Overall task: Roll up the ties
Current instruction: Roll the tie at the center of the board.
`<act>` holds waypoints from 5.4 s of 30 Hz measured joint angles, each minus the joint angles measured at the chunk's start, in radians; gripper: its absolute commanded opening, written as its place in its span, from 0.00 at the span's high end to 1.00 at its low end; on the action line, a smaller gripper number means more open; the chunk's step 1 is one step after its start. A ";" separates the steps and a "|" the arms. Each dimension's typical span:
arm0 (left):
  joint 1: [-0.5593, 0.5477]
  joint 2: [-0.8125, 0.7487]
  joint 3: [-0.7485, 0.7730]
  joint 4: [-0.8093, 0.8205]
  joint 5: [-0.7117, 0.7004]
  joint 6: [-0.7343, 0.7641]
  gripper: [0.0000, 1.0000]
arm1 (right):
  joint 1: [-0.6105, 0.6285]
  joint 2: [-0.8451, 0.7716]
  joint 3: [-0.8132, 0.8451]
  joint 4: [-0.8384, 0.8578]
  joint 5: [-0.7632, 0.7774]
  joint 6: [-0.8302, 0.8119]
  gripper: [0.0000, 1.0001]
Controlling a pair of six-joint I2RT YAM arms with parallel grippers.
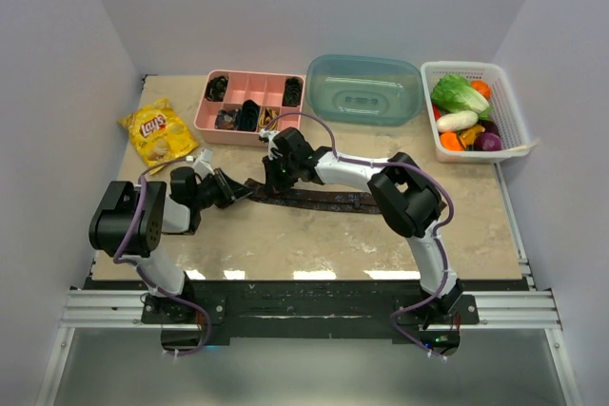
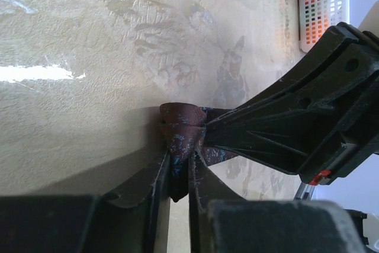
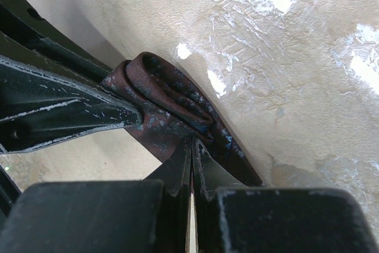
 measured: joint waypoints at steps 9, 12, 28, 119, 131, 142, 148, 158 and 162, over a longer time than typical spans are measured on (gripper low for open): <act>0.000 -0.040 0.004 -0.061 -0.011 0.033 1.00 | 0.000 0.000 0.001 -0.001 0.000 -0.001 1.00; 0.000 -0.075 0.011 -0.119 -0.028 0.062 1.00 | 0.000 0.000 0.002 -0.003 0.002 -0.003 1.00; -0.024 -0.259 0.146 -0.504 -0.227 0.232 1.00 | 0.002 0.027 0.086 -0.039 0.004 -0.005 1.00; -0.503 -0.144 0.491 -1.120 -1.154 0.413 1.00 | -0.041 -0.060 0.011 -0.002 -0.014 0.022 1.00; -0.514 -0.108 0.494 -1.093 -1.105 0.446 0.63 | -0.041 -0.060 0.011 -0.009 0.005 0.014 1.00; -0.523 -0.128 0.491 -1.088 -1.039 0.461 0.53 | -0.042 -0.060 0.011 -0.009 0.006 0.011 1.00; -0.524 -0.177 0.472 -1.065 -0.993 0.460 0.55 | -0.042 -0.060 0.011 -0.009 0.006 0.010 1.00; -0.524 -0.179 0.466 -1.027 -0.942 0.459 0.60 | -0.042 -0.060 0.011 -0.011 0.006 0.011 1.00; -0.524 -0.154 0.466 -0.998 -0.914 0.452 0.61 | -0.048 -0.060 0.010 -0.031 0.011 0.010 1.00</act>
